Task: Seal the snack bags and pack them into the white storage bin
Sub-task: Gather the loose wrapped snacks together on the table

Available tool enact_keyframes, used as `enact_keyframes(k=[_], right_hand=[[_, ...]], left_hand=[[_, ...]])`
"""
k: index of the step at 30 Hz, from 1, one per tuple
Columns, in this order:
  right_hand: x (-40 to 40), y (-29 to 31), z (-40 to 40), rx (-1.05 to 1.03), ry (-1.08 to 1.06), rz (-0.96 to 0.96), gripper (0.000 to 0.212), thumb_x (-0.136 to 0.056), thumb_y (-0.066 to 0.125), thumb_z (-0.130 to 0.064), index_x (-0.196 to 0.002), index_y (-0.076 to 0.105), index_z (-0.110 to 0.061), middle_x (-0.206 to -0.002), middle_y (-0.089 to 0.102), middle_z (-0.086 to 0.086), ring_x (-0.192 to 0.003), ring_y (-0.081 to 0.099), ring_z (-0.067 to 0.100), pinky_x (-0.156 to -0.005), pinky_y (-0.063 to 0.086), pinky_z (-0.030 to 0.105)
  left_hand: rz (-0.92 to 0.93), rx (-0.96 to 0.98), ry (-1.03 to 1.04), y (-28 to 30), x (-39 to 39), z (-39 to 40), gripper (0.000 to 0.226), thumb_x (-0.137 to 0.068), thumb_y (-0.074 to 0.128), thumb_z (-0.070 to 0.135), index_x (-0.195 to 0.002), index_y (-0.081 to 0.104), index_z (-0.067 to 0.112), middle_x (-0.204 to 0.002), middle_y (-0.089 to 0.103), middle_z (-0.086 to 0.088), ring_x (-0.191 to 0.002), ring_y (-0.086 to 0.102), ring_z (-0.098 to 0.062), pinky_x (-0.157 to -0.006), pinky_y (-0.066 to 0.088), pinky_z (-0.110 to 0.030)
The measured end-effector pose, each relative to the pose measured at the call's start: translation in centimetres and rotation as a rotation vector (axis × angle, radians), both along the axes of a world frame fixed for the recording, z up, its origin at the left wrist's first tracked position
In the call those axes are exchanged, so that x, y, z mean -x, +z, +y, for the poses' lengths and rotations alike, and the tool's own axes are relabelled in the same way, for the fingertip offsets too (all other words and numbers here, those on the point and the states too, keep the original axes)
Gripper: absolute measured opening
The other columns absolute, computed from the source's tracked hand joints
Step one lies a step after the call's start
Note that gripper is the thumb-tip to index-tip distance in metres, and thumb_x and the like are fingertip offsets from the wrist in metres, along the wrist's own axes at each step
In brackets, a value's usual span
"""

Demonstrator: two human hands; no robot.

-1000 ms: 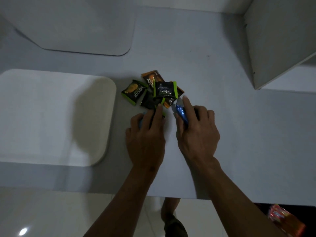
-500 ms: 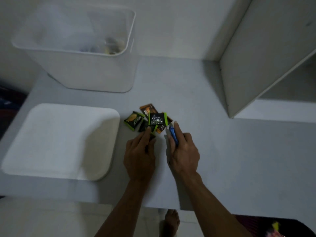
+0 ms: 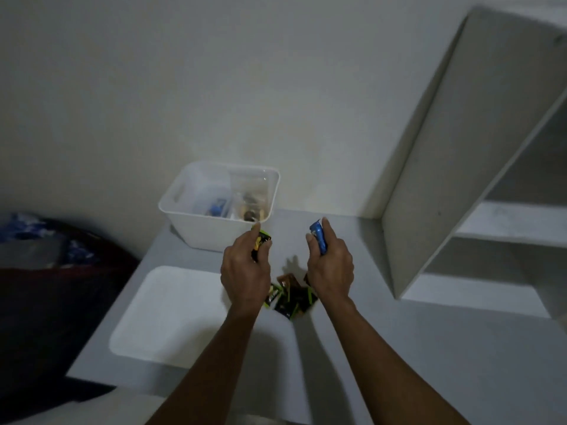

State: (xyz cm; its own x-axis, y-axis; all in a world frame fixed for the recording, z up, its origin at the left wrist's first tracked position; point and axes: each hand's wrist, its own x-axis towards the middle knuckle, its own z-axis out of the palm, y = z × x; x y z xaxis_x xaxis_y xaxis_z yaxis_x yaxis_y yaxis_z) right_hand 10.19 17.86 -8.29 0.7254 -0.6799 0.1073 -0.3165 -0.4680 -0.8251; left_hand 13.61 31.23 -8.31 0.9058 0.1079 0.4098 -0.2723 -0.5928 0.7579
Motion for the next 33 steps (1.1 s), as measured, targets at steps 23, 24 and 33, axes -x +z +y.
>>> enact_keyframes(k=[23,24,33], right_hand=[[-26.3,-0.7,8.6,-0.038,0.043,0.107,0.050,-0.100,0.045,-0.049,-0.148,0.038,-0.035,-0.125,0.060,0.003,-0.110,0.058,0.021,-0.086,0.043,0.031],[-26.6,-1.2,8.6,-0.042,0.045,0.121,0.050,-0.100,0.045,-0.049,-0.147,0.039,-0.034,-0.126,0.059,0.003,-0.110,0.058,0.021,-0.086,0.042,0.030],[-26.3,-2.1,8.8,-0.004,-0.029,0.294,0.021,-0.103,0.034,-0.044,-0.103,0.049,-0.029,-0.095,0.059,-0.002,-0.083,0.055,0.016,-0.073,0.043,0.032]], left_hand=[[0.199,0.062,-0.155,-1.3,-26.3,5.1,0.039,-0.088,0.070,0.024,-0.126,0.063,0.016,-0.114,0.070,-0.004,-0.104,0.065,-0.021,-0.092,0.050,-0.034],[0.226,0.053,-0.172,-1.9,-26.8,5.1,0.041,-0.089,0.070,0.024,-0.128,0.062,0.014,-0.115,0.069,-0.006,-0.106,0.064,-0.023,-0.095,0.050,-0.037],[0.433,-0.122,-0.228,-2.9,-27.8,5.4,0.048,-0.103,0.033,0.040,-0.144,0.042,0.018,-0.135,0.058,-0.012,-0.122,0.054,-0.029,-0.107,0.037,-0.042]])
